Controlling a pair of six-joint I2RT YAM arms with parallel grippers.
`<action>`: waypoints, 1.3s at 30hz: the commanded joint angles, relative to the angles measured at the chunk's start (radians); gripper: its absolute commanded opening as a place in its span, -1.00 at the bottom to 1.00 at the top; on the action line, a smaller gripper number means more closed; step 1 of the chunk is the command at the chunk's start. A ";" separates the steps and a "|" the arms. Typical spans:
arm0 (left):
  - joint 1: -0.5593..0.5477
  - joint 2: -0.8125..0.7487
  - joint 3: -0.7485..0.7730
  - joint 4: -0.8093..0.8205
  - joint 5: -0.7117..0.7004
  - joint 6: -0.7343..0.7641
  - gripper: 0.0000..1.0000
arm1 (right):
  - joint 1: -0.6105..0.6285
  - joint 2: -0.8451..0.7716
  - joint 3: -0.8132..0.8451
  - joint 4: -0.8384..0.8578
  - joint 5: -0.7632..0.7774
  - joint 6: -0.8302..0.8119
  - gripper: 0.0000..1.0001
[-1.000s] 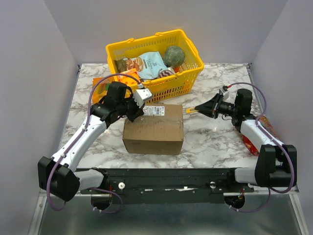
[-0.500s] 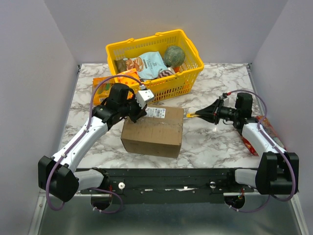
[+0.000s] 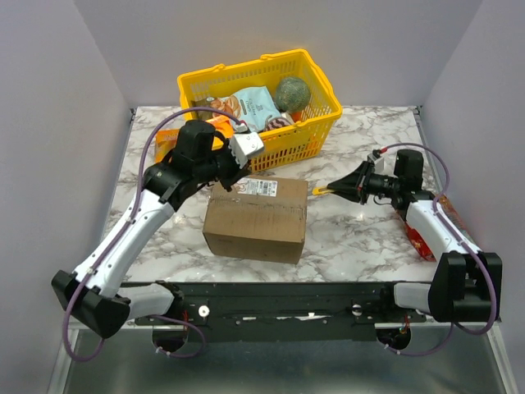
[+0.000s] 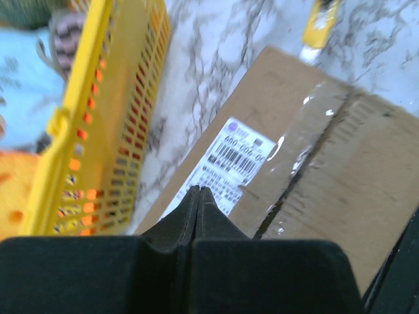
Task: Unpack the express box
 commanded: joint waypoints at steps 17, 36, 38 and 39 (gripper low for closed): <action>-0.361 -0.408 -0.804 0.716 -0.028 0.398 -0.16 | 0.029 0.064 -0.086 0.266 -0.011 0.050 -0.99; -0.384 -0.244 -0.785 0.806 -0.051 0.199 -0.11 | 0.070 0.087 -0.072 0.250 -0.071 0.074 -0.99; -0.384 -0.213 -0.780 0.808 -0.087 0.178 -0.12 | 0.070 0.086 -0.063 0.235 -0.070 0.062 -0.99; -0.384 -0.201 -0.772 0.808 -0.106 0.168 -0.12 | 0.070 0.080 -0.063 0.215 -0.070 0.056 -0.99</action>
